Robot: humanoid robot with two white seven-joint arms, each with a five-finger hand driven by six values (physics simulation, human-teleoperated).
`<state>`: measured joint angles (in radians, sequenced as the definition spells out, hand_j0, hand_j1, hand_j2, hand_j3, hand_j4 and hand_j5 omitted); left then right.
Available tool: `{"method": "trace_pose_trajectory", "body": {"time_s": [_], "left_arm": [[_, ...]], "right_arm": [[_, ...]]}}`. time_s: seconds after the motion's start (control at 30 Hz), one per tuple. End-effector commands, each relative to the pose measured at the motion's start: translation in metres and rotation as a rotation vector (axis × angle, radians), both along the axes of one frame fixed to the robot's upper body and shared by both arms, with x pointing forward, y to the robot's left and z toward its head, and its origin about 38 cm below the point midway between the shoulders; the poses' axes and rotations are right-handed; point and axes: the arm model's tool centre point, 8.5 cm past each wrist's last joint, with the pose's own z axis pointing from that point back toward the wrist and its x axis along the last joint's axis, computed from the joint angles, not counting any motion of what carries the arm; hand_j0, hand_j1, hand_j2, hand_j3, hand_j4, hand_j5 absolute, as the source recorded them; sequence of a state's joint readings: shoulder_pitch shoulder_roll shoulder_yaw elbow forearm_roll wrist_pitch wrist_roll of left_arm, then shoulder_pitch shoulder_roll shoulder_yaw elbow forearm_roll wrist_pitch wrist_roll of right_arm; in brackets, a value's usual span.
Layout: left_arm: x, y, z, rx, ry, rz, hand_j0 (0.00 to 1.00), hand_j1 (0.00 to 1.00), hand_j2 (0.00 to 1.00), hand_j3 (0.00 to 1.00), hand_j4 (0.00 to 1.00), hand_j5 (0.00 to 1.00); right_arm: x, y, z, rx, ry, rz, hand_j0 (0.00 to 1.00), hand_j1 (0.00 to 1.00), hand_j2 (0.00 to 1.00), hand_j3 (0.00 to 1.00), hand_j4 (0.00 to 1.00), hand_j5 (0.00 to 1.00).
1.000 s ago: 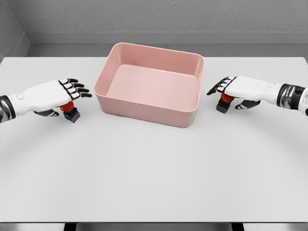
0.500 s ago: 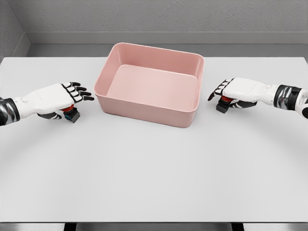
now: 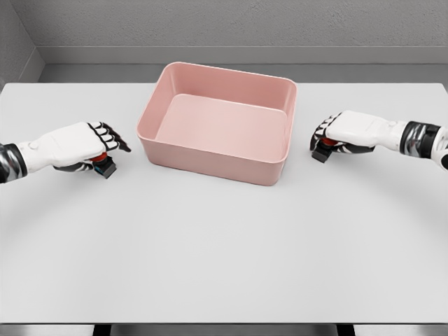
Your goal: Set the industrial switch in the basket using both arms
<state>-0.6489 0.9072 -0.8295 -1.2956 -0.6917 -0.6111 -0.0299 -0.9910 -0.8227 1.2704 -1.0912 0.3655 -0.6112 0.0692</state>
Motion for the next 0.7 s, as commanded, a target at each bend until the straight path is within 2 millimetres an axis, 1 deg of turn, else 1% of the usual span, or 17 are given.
{"method": "trace_pose_trajectory", "body": {"time_s": [0.0,0.03,0.1,0.13,0.17,0.23,0.3,0.47,0.5,0.63,0.67], "left_arm": [[0.0,0.002,0.0,-0.004,0.002,0.005,0.71,0.71,0.71,0.71,0.71,0.71],[0.0,0.002,0.0,-0.002,0.002,0.006,0.68,0.68,0.68,0.68,0.68,0.68],[0.001,0.003,0.001,-0.002,0.0,0.009,0.67,0.67,0.67,0.67,0.67,0.67],[0.0,0.004,0.001,-0.001,0.001,0.01,0.64,0.64,0.64,0.64,0.64,0.64],[0.0,0.004,0.001,-0.001,0.001,0.01,0.63,0.63,0.63,0.63,0.63,0.63],[0.001,0.004,0.002,-0.004,0.0,0.011,0.61,0.61,0.61,0.61,0.61,0.61],[0.001,0.004,0.002,-0.005,-0.001,0.01,0.57,0.57,0.57,0.57,0.57,0.57],[0.0,0.005,0.002,-0.013,0.001,0.014,0.54,0.54,0.54,0.54,0.54,0.54],[0.0,0.005,0.002,-0.013,0.003,0.015,0.5,0.5,0.5,0.5,0.5,0.5],[0.001,0.005,0.004,-0.023,0.001,0.017,0.47,0.47,0.47,0.47,0.47,0.47],[0.001,0.006,0.004,-0.025,0.002,0.021,0.44,0.44,0.44,0.44,0.44,0.44]], "right_arm": [[0.002,-0.003,0.004,0.008,-0.007,-0.011,0.54,0.54,0.54,0.54,0.54,0.54],[0.002,-0.004,0.005,0.008,-0.01,-0.013,0.54,0.54,0.54,0.54,0.54,0.54],[0.003,-0.004,0.008,0.007,-0.015,-0.014,0.54,0.54,0.54,0.54,0.54,0.54],[0.004,-0.005,0.009,0.007,-0.017,-0.017,0.54,0.54,0.54,0.54,0.54,0.54],[0.004,-0.006,0.009,0.006,-0.019,-0.018,0.54,0.54,0.54,0.54,0.54,0.54],[0.007,-0.008,0.018,0.023,-0.041,-0.029,0.54,0.54,0.54,0.54,0.54,0.54],[0.008,-0.008,0.021,0.025,-0.048,-0.031,0.53,0.53,0.53,0.53,0.53,0.53],[0.012,-0.012,0.035,0.03,-0.077,-0.041,0.52,0.52,0.52,0.52,0.52,0.52],[0.013,-0.012,0.037,0.03,-0.081,-0.04,0.52,0.52,0.52,0.52,0.52,0.52],[0.016,-0.013,0.047,0.031,-0.1,-0.042,0.51,0.51,0.51,0.51,0.51,0.51],[0.016,-0.013,0.047,0.03,-0.1,-0.041,0.51,0.51,0.51,0.51,0.51,0.51]]}}
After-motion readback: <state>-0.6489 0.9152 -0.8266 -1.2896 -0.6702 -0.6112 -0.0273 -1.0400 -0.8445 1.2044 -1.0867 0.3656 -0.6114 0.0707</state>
